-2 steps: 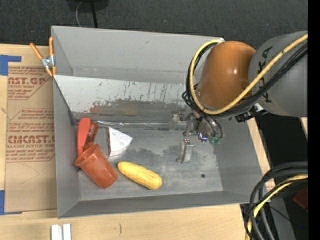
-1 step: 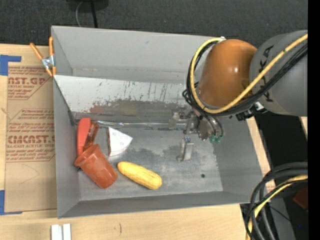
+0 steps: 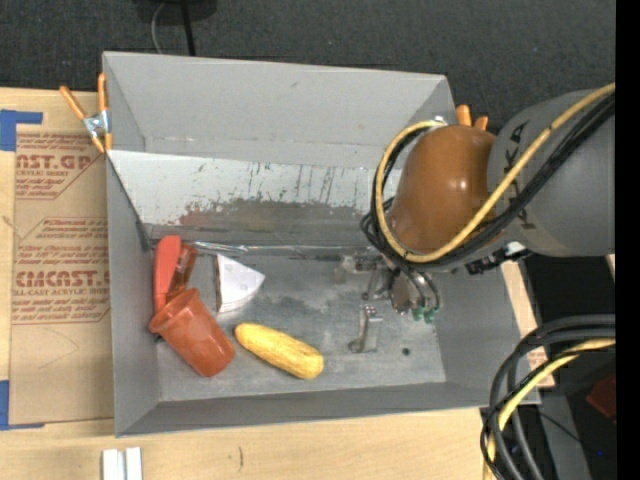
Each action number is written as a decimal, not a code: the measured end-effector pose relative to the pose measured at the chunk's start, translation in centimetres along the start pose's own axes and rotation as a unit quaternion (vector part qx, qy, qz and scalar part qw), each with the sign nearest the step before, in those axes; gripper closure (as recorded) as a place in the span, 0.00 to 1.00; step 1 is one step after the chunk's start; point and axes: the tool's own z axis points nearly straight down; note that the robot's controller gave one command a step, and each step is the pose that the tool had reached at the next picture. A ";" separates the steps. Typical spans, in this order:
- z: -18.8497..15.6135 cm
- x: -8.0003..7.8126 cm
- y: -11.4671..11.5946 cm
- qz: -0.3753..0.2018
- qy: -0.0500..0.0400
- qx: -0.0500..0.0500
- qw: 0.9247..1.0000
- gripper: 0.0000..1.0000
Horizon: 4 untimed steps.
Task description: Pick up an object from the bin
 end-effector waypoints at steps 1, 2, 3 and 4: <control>2.6 0.6 1.3 -0.013 0.008 0.000 1.000 0.00; 4.0 -0.3 4.4 -0.050 -0.002 0.000 0.999 0.00; 8.0 3.1 6.9 -0.146 0.004 -0.001 0.989 1.00; 8.0 3.1 6.9 -0.146 0.004 -0.001 0.989 1.00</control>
Offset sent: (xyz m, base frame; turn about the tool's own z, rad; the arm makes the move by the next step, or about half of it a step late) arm 0.0025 0.0642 -0.0599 -0.1420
